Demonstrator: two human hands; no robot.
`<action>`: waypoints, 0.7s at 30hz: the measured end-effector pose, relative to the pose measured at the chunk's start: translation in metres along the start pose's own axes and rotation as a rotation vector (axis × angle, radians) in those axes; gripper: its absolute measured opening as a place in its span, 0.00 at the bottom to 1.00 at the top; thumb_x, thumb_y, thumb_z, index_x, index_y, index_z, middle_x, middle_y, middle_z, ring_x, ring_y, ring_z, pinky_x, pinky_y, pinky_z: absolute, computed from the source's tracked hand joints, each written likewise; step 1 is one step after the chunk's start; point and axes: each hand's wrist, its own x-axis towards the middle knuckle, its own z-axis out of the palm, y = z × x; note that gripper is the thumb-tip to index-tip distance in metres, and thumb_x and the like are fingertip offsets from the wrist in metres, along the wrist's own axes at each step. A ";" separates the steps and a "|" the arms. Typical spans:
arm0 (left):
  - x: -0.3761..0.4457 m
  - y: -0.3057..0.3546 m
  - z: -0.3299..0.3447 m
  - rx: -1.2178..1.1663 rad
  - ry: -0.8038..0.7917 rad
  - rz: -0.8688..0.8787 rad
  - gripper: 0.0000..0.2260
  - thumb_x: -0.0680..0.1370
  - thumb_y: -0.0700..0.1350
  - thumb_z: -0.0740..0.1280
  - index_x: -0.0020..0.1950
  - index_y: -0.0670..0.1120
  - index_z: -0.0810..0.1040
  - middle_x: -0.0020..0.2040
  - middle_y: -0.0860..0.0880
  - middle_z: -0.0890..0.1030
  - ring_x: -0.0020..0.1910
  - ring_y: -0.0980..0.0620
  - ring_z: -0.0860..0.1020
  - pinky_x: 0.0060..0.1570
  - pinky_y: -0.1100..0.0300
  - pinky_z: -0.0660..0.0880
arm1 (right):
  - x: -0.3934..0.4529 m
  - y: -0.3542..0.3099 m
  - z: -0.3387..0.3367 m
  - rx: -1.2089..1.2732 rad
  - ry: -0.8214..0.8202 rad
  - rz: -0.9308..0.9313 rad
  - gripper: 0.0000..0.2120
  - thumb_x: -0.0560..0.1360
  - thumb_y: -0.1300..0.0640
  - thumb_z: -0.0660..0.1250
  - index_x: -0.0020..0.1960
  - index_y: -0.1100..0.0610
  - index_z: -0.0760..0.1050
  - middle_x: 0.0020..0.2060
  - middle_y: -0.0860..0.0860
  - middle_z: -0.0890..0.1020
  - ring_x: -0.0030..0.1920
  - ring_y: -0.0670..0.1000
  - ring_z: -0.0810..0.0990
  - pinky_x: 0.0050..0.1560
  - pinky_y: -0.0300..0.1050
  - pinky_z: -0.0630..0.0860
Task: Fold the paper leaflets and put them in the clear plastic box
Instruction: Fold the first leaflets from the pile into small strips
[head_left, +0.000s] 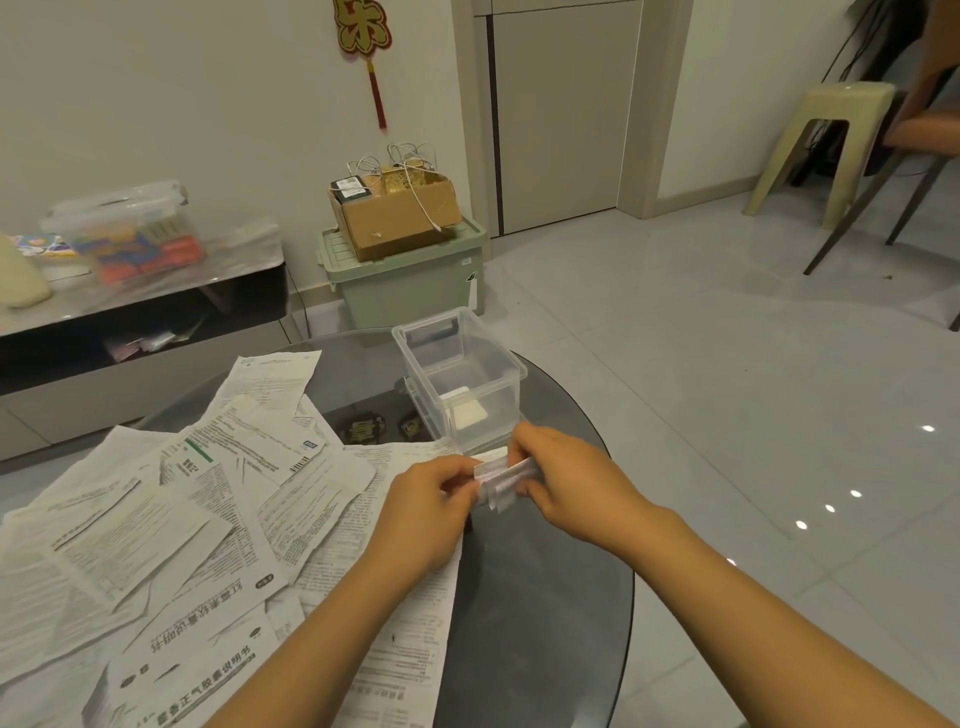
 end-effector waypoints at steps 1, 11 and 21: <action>-0.001 0.000 -0.002 -0.025 -0.023 0.001 0.08 0.77 0.41 0.66 0.49 0.53 0.82 0.41 0.58 0.80 0.40 0.64 0.76 0.39 0.77 0.68 | 0.000 -0.001 -0.001 0.029 -0.021 0.007 0.11 0.75 0.58 0.65 0.51 0.49 0.64 0.44 0.49 0.77 0.42 0.52 0.75 0.43 0.47 0.74; -0.016 0.006 -0.010 -0.466 -0.065 -0.155 0.16 0.75 0.37 0.67 0.57 0.54 0.72 0.61 0.54 0.74 0.60 0.57 0.75 0.55 0.63 0.72 | -0.002 -0.005 -0.014 0.240 -0.055 0.070 0.10 0.75 0.58 0.66 0.56 0.56 0.75 0.50 0.52 0.77 0.48 0.51 0.74 0.48 0.42 0.71; -0.021 0.011 -0.010 -0.539 0.053 -0.161 0.19 0.74 0.36 0.70 0.61 0.53 0.74 0.50 0.47 0.82 0.45 0.53 0.83 0.41 0.63 0.79 | -0.004 -0.013 0.003 0.344 -0.141 0.012 0.16 0.76 0.56 0.64 0.61 0.45 0.65 0.52 0.45 0.67 0.55 0.47 0.67 0.60 0.42 0.68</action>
